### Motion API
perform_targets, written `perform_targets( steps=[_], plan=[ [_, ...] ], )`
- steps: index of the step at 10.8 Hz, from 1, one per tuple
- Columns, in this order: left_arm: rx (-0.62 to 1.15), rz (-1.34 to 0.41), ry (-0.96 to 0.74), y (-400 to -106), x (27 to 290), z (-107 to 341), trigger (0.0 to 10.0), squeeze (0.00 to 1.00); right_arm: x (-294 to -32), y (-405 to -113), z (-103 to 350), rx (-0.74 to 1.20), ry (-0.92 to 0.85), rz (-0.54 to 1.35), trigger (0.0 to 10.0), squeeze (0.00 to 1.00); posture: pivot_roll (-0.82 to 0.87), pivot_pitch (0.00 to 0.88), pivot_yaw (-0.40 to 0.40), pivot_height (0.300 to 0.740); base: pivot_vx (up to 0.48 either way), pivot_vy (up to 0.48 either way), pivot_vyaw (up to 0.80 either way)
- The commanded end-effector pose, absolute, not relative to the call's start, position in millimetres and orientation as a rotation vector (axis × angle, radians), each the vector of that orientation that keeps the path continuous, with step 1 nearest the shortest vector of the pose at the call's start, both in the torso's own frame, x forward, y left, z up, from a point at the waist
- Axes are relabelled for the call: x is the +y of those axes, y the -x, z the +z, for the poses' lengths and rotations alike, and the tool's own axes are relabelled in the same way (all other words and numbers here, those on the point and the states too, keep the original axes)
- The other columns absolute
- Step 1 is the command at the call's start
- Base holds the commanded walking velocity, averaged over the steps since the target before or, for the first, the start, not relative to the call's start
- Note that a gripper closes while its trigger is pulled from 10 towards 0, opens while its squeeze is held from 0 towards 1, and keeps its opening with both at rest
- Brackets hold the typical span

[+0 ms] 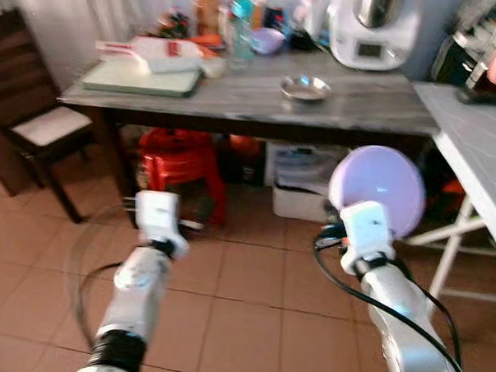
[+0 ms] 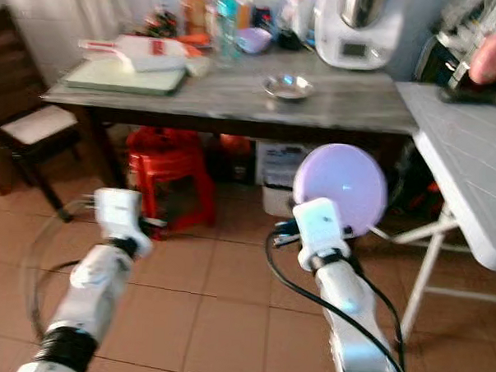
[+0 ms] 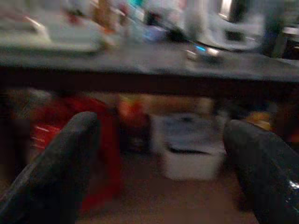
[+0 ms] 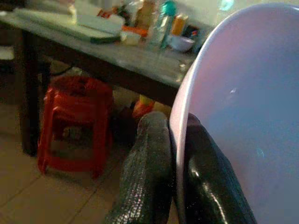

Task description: Setting the table

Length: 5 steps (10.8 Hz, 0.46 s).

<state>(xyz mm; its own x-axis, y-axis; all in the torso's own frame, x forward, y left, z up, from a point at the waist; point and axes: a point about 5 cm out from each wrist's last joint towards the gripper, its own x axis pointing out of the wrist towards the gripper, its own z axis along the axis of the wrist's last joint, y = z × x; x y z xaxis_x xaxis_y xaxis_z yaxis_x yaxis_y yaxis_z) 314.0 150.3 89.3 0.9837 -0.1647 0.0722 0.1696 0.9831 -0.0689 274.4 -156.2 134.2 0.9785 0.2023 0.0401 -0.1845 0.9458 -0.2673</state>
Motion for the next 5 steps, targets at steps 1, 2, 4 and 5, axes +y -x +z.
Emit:
perform_targets(
  steps=[1,2,4,5],
  plan=[
    [-0.096,-0.124,0.025,-311,155,93,10.0,0.00,-167,-269,138,-0.093,0.245,0.124,10.0,0.00,-0.05,0.000,0.041,0.740,0.000,0.000,0.00],
    [-0.090,-0.116,0.003,-306,159,89,10.0,0.00,-173,-262,134,-0.083,0.224,0.088,10.0,0.00,-0.04,0.000,0.044,0.740,0.000,0.000,0.00],
    [-0.073,-0.124,-0.030,-294,160,80,10.0,0.00,-181,-245,128,-0.064,0.268,0.096,10.0,0.00,-0.03,0.000,0.055,0.740,0.000,0.000,0.00],
    [-0.073,-0.141,-0.026,-291,156,78,10.0,0.00,-188,-241,125,-0.053,0.270,0.082,10.0,0.00,-0.03,0.000,0.060,0.740,0.000,0.000,0.00]
  ],
)
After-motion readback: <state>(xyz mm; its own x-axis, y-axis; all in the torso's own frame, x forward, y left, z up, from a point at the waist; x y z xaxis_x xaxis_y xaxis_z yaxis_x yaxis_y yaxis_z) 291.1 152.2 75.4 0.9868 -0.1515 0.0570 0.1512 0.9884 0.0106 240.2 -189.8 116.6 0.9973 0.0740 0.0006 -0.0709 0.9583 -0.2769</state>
